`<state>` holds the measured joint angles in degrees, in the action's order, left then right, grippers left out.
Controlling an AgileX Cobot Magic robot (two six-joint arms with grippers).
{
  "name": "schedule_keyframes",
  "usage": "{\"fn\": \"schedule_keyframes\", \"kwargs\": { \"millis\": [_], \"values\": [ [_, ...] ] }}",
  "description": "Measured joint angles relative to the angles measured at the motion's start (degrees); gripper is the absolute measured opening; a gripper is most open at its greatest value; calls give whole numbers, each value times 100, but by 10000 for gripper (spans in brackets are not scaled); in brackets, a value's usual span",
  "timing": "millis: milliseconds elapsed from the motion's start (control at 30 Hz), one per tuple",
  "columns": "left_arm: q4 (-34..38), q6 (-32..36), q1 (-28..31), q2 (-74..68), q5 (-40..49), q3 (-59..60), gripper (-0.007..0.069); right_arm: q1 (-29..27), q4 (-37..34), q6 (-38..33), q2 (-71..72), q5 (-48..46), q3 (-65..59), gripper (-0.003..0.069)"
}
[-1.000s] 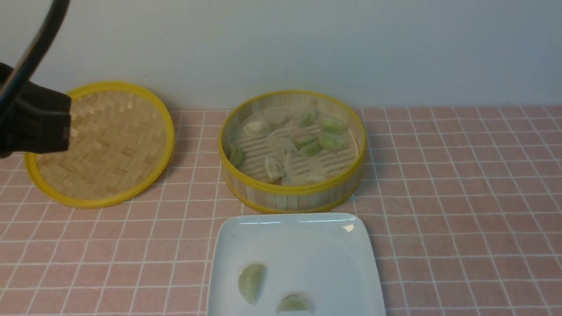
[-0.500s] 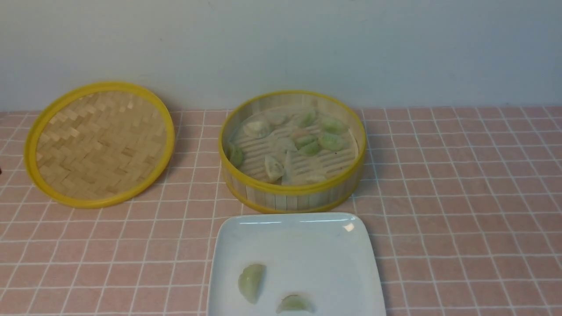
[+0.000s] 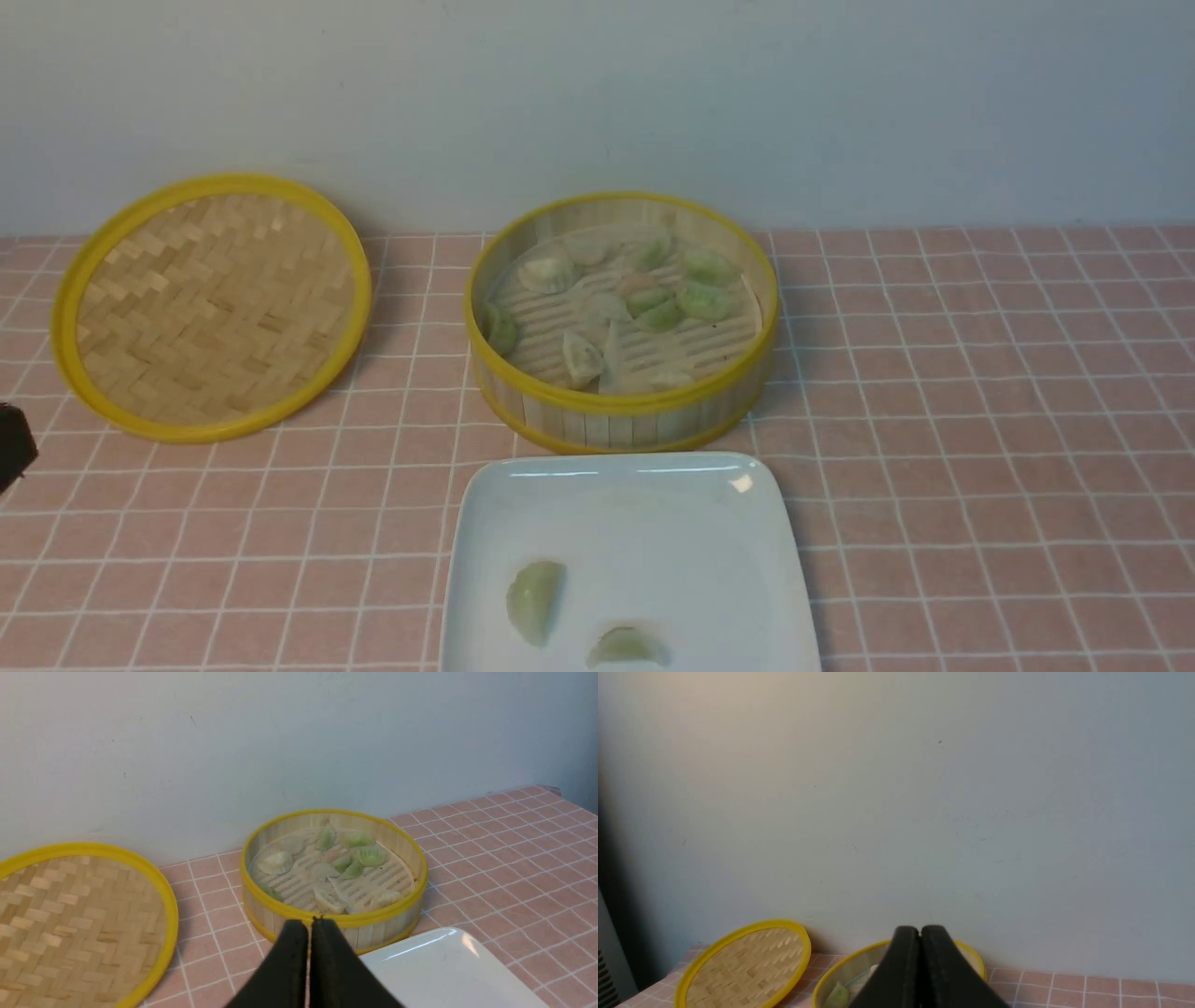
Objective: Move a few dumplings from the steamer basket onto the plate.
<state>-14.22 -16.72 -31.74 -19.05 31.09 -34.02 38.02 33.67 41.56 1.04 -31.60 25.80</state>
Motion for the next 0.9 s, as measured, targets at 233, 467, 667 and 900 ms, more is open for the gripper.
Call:
{"fn": "schedule_keyframes", "kwargs": {
  "millis": [233,467,667,900],
  "values": [
    [435,901,571,591,-269,940,-6,0,0,0,0,0,0,-13],
    [1422,1927,2165,1686,-1052,2630,-6,0,0,-5,0,0,0,-13],
    [1751,2102,2762,1963,-1306,3547,-6,0,0,-45,0,2,0,-13],
    [1834,2124,2768,1963,-958,3566,-6,0,2,-50,0,2,0,-13]
  ]
}}
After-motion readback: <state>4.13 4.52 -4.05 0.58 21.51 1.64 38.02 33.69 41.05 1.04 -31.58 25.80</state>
